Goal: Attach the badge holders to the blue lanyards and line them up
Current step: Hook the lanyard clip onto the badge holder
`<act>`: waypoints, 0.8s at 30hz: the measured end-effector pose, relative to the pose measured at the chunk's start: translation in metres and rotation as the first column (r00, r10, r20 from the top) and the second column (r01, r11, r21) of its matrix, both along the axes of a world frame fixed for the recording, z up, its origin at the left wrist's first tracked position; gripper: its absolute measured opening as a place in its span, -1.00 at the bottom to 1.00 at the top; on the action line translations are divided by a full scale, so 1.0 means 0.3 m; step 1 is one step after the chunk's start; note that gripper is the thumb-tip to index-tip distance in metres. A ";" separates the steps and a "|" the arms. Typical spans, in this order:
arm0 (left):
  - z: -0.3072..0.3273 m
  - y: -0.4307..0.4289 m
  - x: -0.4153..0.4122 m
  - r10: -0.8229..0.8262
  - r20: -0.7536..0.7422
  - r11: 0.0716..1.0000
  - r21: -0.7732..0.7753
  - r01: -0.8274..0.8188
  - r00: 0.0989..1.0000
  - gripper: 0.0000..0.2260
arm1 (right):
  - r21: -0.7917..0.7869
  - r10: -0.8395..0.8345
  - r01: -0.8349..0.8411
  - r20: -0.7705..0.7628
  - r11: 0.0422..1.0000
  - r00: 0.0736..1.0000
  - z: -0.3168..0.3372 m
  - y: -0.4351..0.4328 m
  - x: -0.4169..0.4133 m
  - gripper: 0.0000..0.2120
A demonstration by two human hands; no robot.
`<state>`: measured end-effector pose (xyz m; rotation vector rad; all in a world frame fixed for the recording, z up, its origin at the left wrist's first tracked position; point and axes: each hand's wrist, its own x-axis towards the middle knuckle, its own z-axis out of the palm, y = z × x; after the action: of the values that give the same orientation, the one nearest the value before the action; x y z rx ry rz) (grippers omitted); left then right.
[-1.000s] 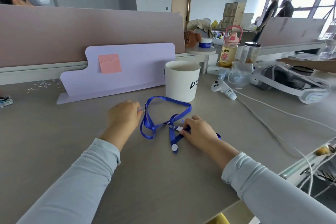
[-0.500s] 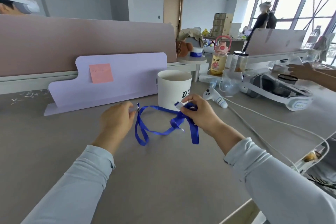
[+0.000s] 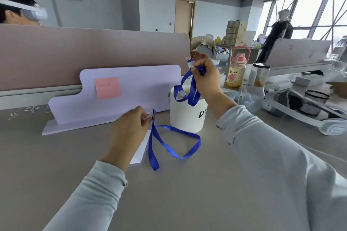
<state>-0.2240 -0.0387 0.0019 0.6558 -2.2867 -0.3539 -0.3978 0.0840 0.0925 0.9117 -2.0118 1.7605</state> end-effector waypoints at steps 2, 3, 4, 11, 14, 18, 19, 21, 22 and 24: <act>0.006 -0.019 -0.011 0.001 -0.017 1.000 0.014 -0.001 1.000 -0.86 | -0.006 -0.040 0.040 -0.009 0.999 0.999 0.009 -0.040 -0.058 -0.91; 0.008 -0.027 -0.015 0.005 -0.022 1.000 0.017 -0.005 1.000 -0.85 | -0.010 -0.056 0.056 -0.018 0.998 0.998 0.014 -0.056 -0.084 -0.90; 0.008 -0.035 -0.019 0.008 -0.029 1.000 0.019 -0.008 1.000 -0.85 | -0.012 -0.067 0.067 -0.026 0.998 0.997 0.019 -0.071 -0.106 -0.90; 0.004 -0.072 -0.049 0.034 -0.038 0.998 0.060 -0.032 0.999 -0.86 | 0.102 -0.072 0.076 -0.042 0.992 0.997 -0.028 -0.130 -0.169 -0.90; 0.004 -0.080 -0.043 0.027 -0.026 0.997 0.079 -0.024 0.999 -0.87 | 0.261 -0.095 0.104 -0.047 0.960 0.994 -0.102 -0.118 -0.169 -0.93; 0.017 -0.066 -0.030 0.024 0.001 0.995 0.094 -0.024 1.000 -0.90 | 0.400 -0.181 0.205 -0.099 0.893 0.979 -0.142 -0.079 -0.150 -0.88; 0.022 -0.059 -0.025 0.018 0.008 0.996 0.089 -0.018 1.000 -0.90 | 0.434 -0.204 0.246 -0.140 0.867 0.969 -0.144 -0.067 -0.139 -0.84; 0.037 -0.042 -0.012 0.002 0.035 0.997 0.071 -0.005 0.999 -0.89 | 0.428 -0.219 0.292 -0.211 0.855 0.953 -0.143 -0.046 -0.098 -0.80; 0.047 -0.034 -0.003 0.001 0.053 0.998 0.055 -0.004 0.999 -0.87 | 0.390 -0.183 0.259 -0.220 0.884 0.958 -0.143 -0.038 -0.066 -0.80; 0.071 -0.023 0.020 0.011 0.101 1.000 0.003 -0.012 0.995 -0.84 | 0.313 0.018 0.040 -0.178 0.949 0.984 -0.157 -0.031 0.027 -0.81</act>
<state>-0.2181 -0.0456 0.0234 0.7030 -2.3779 -0.3257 -0.3897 0.0745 0.0454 1.1070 -2.2077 1.3152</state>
